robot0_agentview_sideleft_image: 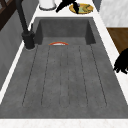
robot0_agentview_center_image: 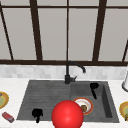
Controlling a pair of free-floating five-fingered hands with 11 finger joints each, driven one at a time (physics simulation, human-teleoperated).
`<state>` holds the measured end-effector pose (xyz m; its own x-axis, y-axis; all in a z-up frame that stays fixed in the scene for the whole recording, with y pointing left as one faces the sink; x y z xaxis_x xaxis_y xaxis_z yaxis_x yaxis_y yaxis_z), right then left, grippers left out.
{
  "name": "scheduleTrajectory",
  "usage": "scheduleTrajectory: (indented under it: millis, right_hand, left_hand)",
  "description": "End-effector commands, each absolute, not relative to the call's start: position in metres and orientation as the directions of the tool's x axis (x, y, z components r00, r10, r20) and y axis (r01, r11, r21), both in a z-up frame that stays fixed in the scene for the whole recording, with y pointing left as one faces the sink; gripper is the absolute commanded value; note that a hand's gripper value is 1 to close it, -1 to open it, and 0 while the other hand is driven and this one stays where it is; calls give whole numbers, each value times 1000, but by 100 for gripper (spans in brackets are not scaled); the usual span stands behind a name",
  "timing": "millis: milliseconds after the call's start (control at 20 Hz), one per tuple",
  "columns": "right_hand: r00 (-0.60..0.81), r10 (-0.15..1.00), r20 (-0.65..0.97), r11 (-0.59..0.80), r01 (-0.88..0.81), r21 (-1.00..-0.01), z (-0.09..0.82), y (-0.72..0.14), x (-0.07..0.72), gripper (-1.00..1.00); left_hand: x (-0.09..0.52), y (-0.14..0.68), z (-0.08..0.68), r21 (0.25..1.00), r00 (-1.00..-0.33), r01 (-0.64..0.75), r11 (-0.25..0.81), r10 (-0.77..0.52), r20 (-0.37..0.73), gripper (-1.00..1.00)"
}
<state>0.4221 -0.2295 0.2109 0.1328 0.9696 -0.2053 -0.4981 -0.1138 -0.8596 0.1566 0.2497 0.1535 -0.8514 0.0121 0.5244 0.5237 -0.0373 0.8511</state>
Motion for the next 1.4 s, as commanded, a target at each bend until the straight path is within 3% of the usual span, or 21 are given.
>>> scheduleTrajectory:
  millis: [0, 1350]
  right_hand:
    - [113, 987, -118, -51, -475, -879, 226, -239, 410, -100]
    - [171, 984, -58, 14, -395, -919, 251, -300, 326, -100]
  left_hand:
    - [157, 250, 153, 851, -851, 524, -37, 12, 524, 0]
    - [157, 250, 153, 851, -851, 524, -37, 12, 524, 0]
